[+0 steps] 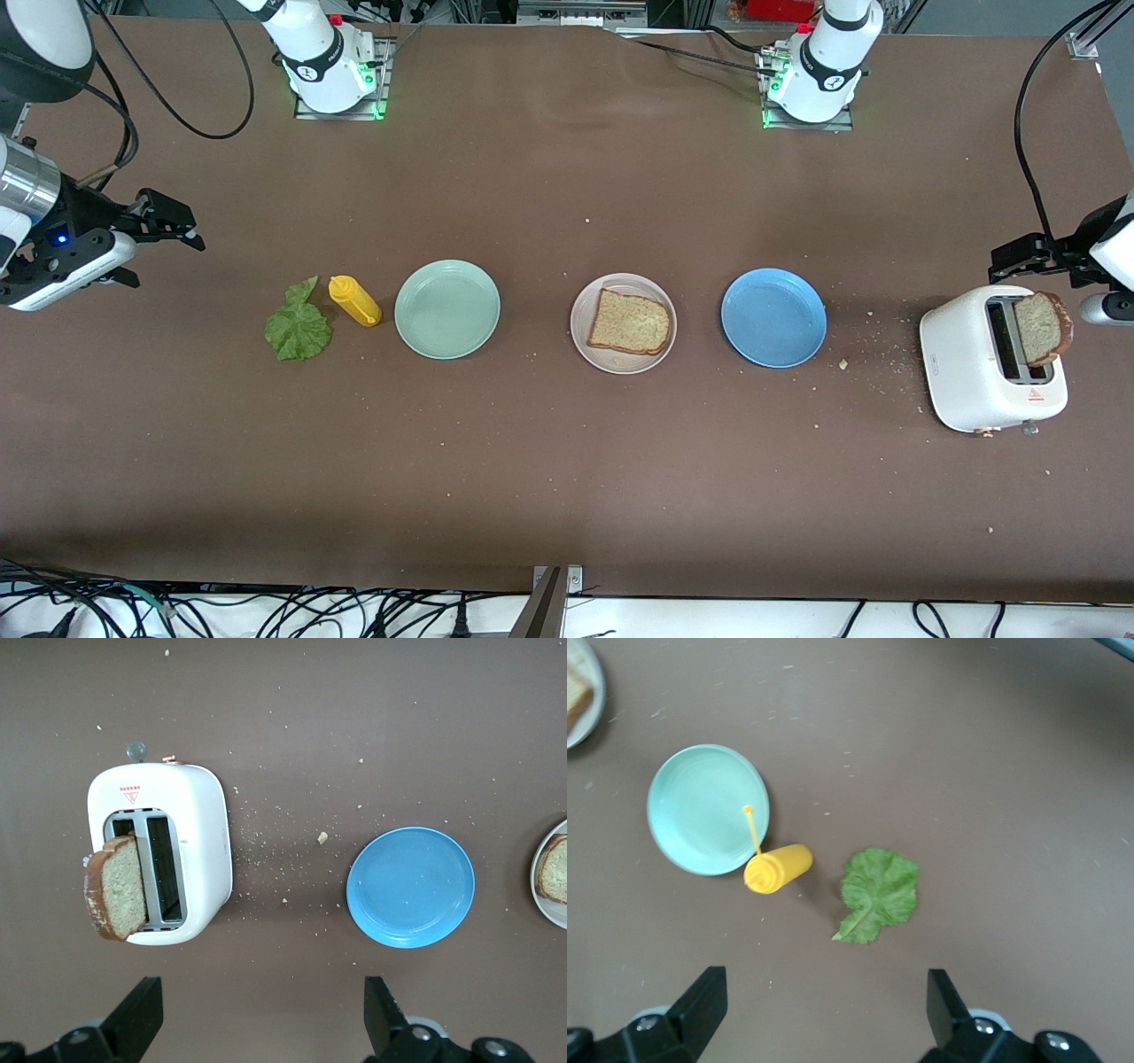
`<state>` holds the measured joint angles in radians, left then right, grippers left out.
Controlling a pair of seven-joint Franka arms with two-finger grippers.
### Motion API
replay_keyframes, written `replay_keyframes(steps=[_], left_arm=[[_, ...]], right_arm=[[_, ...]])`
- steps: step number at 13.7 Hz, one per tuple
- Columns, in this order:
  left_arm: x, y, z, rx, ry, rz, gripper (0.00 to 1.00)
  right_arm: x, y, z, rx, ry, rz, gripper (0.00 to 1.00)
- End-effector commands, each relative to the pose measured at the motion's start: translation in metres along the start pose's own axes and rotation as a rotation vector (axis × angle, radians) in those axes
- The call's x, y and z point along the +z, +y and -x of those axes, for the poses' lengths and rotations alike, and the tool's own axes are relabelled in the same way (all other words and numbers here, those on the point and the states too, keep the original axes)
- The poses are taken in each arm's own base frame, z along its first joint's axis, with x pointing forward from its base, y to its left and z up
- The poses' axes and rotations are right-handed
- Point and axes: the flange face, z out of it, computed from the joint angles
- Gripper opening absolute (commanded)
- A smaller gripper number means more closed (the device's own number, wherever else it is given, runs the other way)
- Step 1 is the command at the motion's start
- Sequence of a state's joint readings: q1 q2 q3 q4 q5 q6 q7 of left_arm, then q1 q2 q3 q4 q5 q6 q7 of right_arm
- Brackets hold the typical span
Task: Make sandwich in beige plate with both arms
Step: 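Reach the right gripper to the yellow squeeze bottle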
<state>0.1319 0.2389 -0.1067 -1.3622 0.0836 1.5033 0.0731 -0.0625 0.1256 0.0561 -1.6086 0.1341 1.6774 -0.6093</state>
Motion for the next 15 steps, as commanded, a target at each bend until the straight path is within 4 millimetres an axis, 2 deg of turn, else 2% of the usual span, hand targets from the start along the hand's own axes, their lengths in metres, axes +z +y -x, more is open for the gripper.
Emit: replay_keyframes(steps=[1,2,3,5,7,10,13,15], left_arm=[[-0.017,-0.012,0.018,-0.036,-0.018,0.006,1.0],[-0.026,-0.018,0.028,-0.045,-0.018,0.052,1.0],[-0.028,-0.015,0.031,-0.042,-0.021,0.074,1.0],[-0.03,-0.012,0.03,-0.036,-0.012,0.075,1.0],[-0.031,-0.011,0.03,-0.04,-0.01,0.074,1.0],[-0.034,-0.009,0.033,-0.042,-0.006,0.073,1.0],[-0.035,-0.011,0.033,-0.045,-0.006,0.073,1.0],[-0.035,-0.011,0.033,-0.045,-0.006,0.073,1.0]], right_arm=[[0.015,0.01,0.002,-0.053,-0.011,-0.141,1.0],[0.015,0.012,0.004,-0.045,0.011,-0.186,1.0],[0.015,0.01,0.002,-0.048,0.023,-0.203,1.0],[0.019,0.009,0.001,-0.118,0.042,-0.231,1.0],[0.033,0.03,0.006,-0.165,0.098,-0.308,1.0],[0.073,0.06,0.013,-0.308,0.164,-0.444,1.0],[0.119,0.096,0.03,-0.401,0.218,-0.548,1.0],[0.132,0.099,0.031,-0.465,0.281,-0.575,1.0]])
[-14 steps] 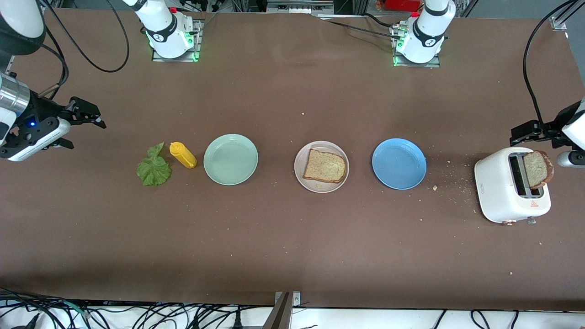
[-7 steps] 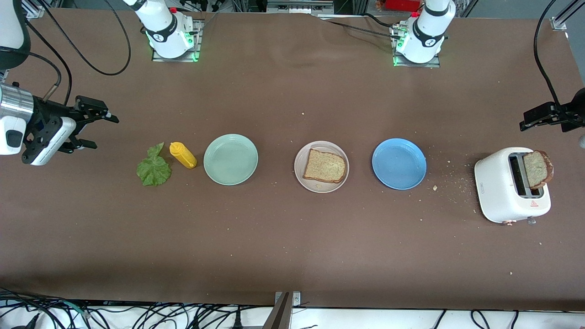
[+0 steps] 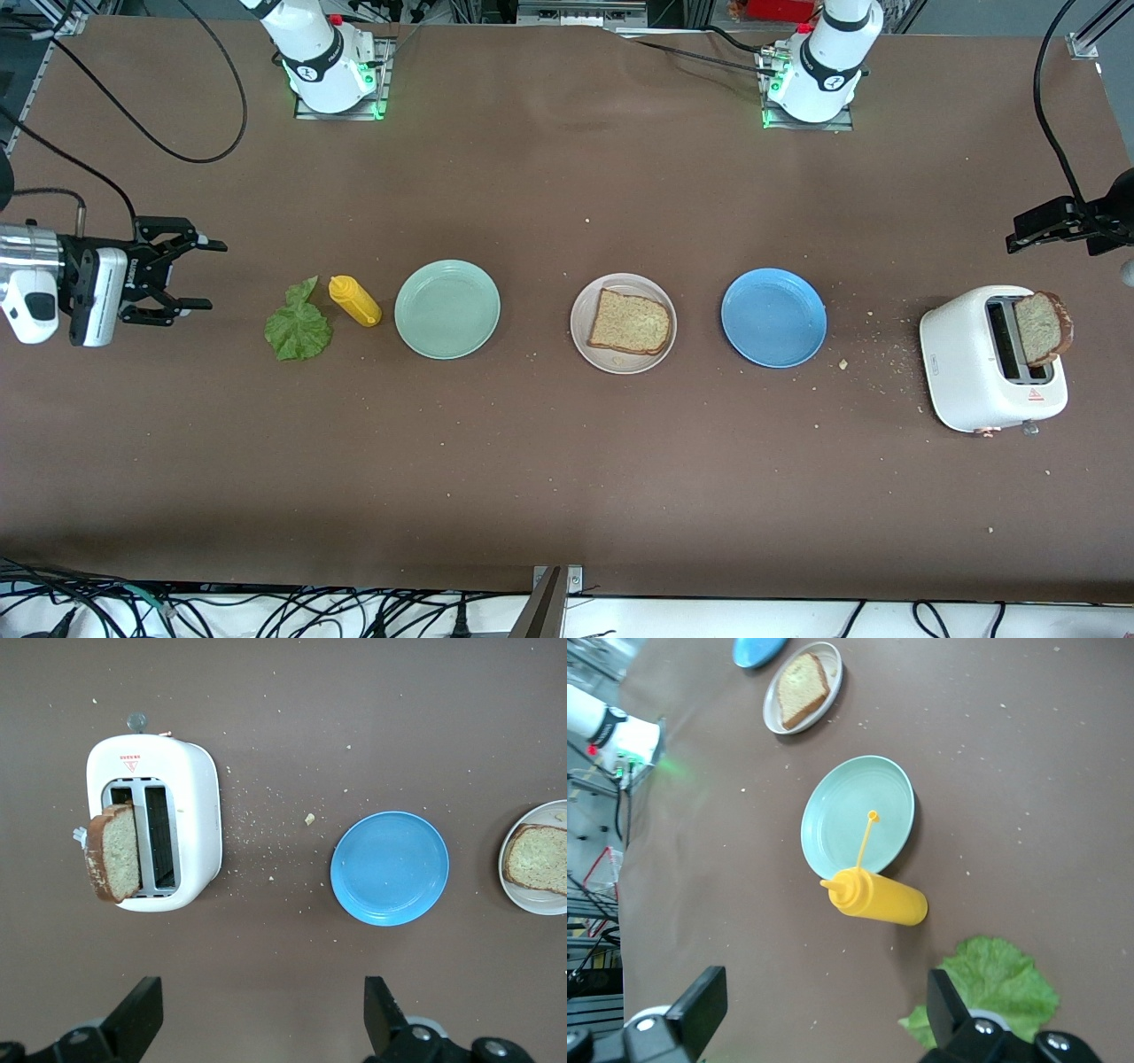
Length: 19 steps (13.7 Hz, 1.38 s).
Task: Make sandwich in beige plate with both arms
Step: 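Reach the right gripper to the yellow squeeze bottle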
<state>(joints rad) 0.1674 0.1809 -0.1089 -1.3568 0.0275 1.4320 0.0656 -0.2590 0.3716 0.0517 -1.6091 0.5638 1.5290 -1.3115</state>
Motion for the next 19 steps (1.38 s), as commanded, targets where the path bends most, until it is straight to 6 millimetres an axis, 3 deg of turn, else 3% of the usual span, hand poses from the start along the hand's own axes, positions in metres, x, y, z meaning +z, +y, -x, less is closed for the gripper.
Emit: replay_keyframes(steps=[1,2,7,12,15,17,19], left_arm=[[-0.006,0.004,0.005,-0.004,-0.001,0.018,1.0],[-0.006,0.006,0.005,-0.001,-0.002,0.019,1.0],[-0.006,0.002,0.006,-0.007,-0.001,0.019,1.0],[-0.006,0.011,0.005,0.009,0.003,0.047,1.0],[-0.008,0.032,0.02,0.027,0.017,0.028,1.0],[-0.007,0.049,0.04,0.035,0.035,0.018,1.0],[-0.002,0.048,0.051,0.009,0.027,0.028,1.0]], right_arm=[[0.006,0.009,0.005,-0.118,0.051,-0.044,1.0],[0.016,0.021,0.012,-0.14,0.07,-0.059,1.0],[0.047,0.035,0.032,-0.316,0.142,-0.039,1.0],[0.107,0.048,0.066,-0.397,0.258,-0.013,1.0],[0.137,0.055,0.081,-0.468,0.327,-0.015,1.0],[0.151,0.059,0.091,-0.528,0.346,0.013,1.0],[0.167,0.062,0.09,-0.595,0.376,0.015,1.0]])
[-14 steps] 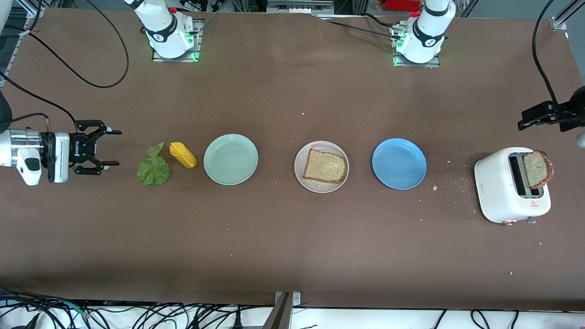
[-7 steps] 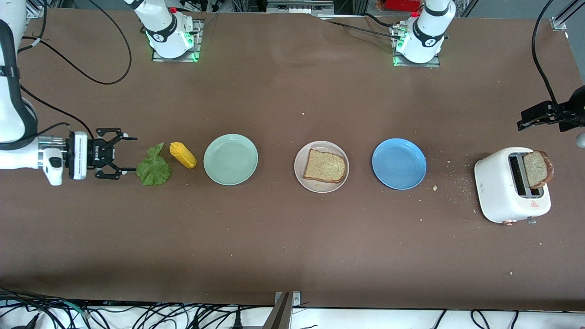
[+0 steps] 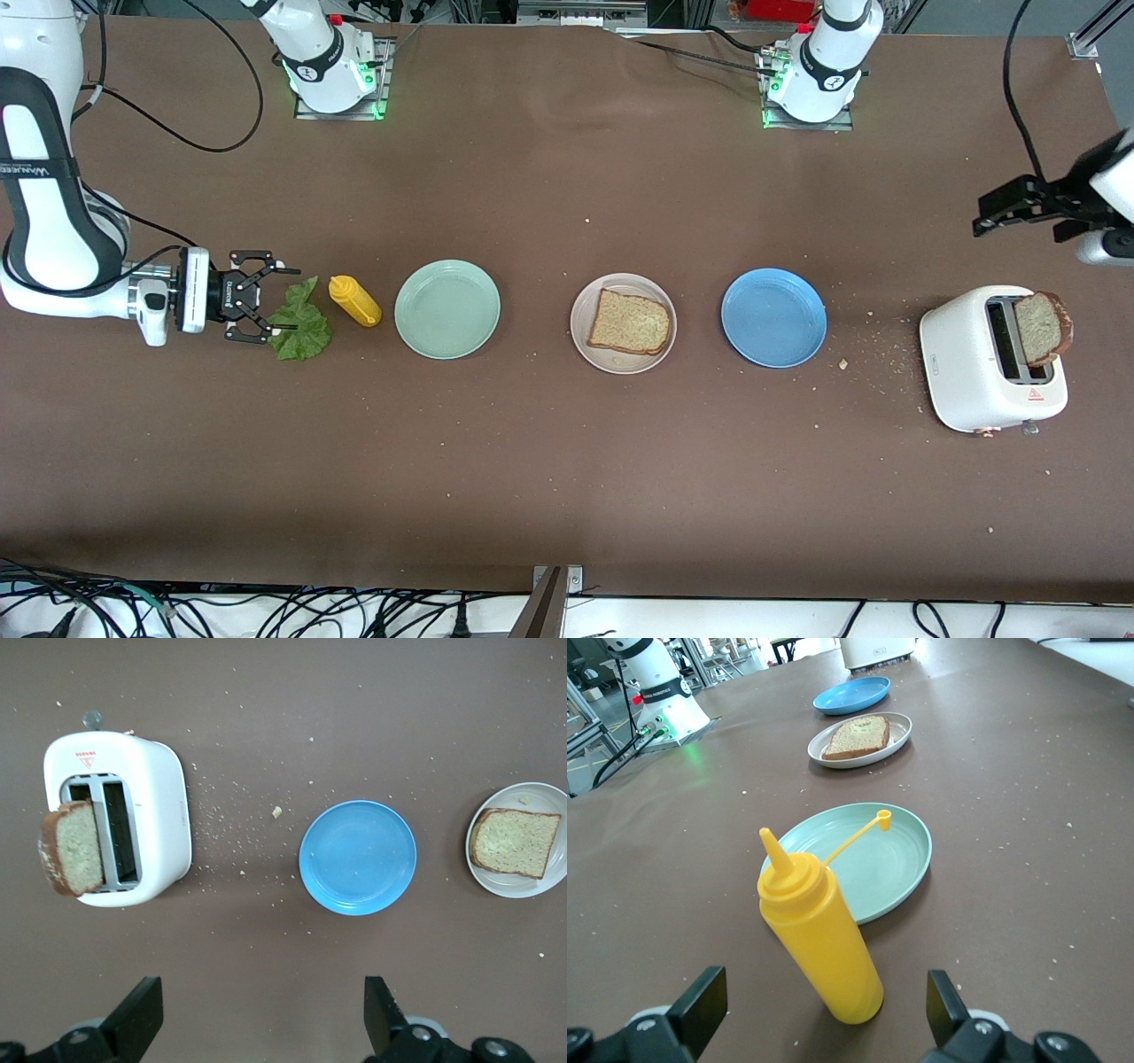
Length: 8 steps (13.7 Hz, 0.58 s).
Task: Make sandwich in beige plate with both arms
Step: 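Reach the right gripper to the yellow squeeze bottle, then grasp the yellow bottle with the right gripper and lift it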
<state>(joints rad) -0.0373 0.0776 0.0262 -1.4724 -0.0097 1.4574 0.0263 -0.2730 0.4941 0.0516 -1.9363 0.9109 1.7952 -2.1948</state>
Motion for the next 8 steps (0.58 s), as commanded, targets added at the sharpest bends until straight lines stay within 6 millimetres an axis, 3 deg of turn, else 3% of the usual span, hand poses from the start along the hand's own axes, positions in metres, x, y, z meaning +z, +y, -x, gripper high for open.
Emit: replay_keyframes(steps=[1,3,8], left_arm=[[0.004,-0.007,0.023,-0.032,0.016,0.018,1.0],[0.004,-0.013,0.023,-0.043,0.018,0.018,1.0],[0.003,-0.004,0.017,-0.026,0.019,0.013,1.0]], right_arm=[[0.016,0.0,0.01,-0.098,0.041,0.014,1.0],[0.023,0.001,0.018,-0.158,0.044,0.009,1.0],[0.045,0.001,0.033,-0.242,0.059,-0.012,1.0]])
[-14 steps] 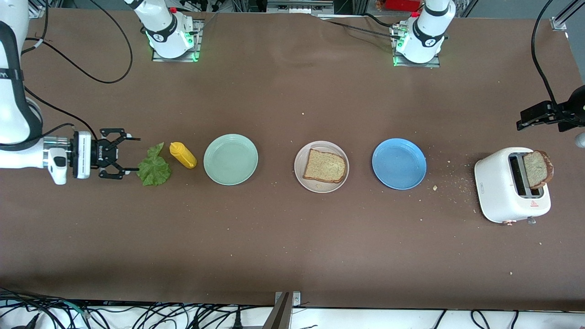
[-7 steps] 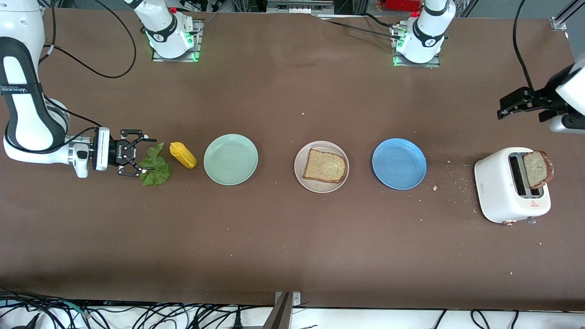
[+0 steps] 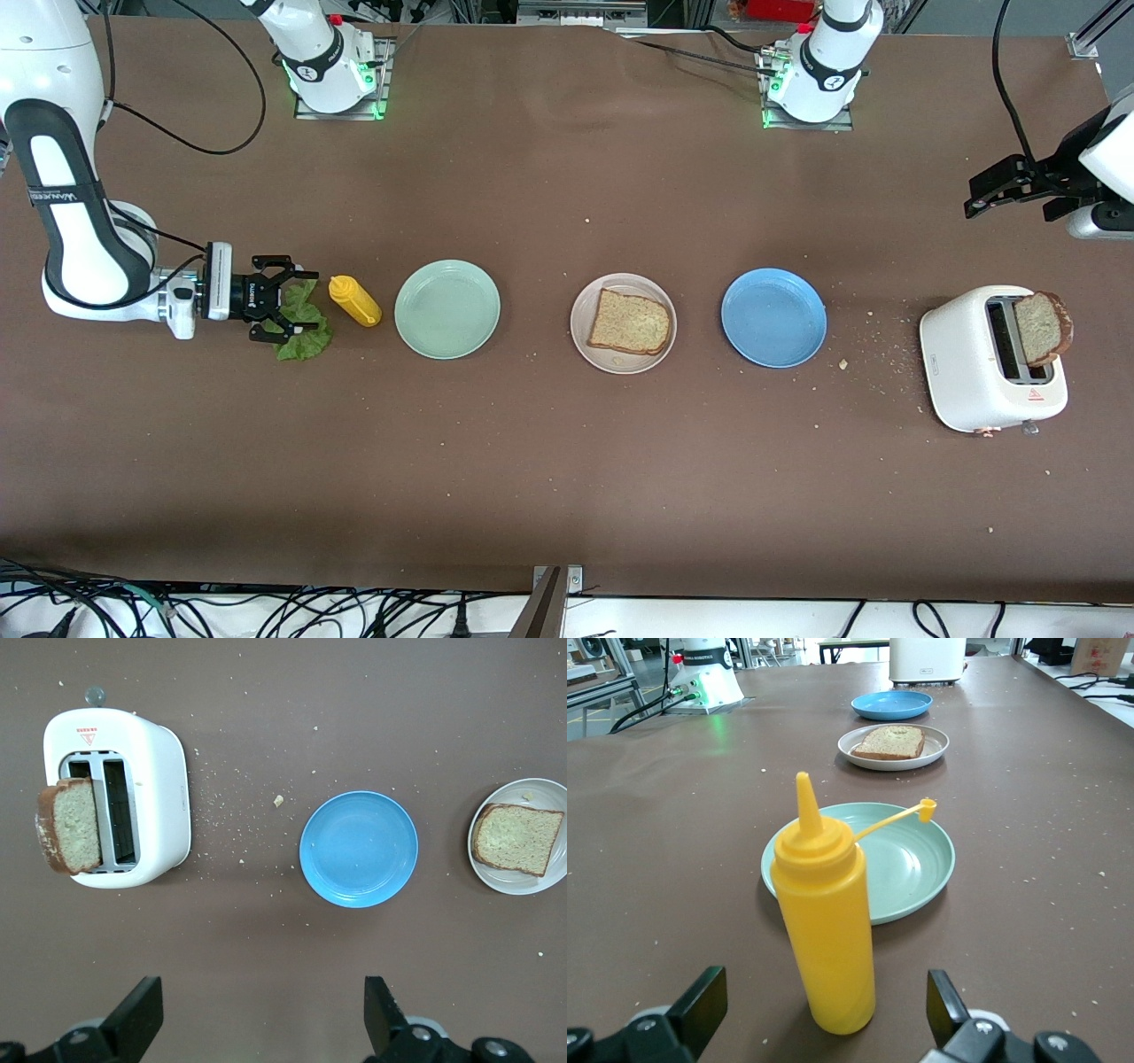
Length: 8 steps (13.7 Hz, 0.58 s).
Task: Make sandwich in beige plate with both arms
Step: 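Grasp the yellow bottle with the right gripper and lift it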
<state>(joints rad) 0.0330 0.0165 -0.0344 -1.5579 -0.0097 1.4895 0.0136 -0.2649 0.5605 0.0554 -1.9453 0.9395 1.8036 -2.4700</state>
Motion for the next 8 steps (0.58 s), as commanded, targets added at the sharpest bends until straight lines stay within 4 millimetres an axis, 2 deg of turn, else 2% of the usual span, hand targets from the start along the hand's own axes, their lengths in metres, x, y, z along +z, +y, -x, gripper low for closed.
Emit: replay_keyframes(steps=[1,5,8], left_arm=[[-0.001,0.004,0.001,-0.001,0.01,0.008,1.0],[-0.004,-0.005,-0.005,-0.006,0.021,0.016,1.0],[-0.003,-0.007,-0.005,-0.018,0.018,0.017,1.0]], right_arm=[[0.017,0.001,0.008,-0.04,0.023,0.025,1.0],[0.037,-0.004,0.025,-0.038,0.08,0.038,1.0],[0.046,-0.004,0.025,-0.033,0.091,0.032,1.0]])
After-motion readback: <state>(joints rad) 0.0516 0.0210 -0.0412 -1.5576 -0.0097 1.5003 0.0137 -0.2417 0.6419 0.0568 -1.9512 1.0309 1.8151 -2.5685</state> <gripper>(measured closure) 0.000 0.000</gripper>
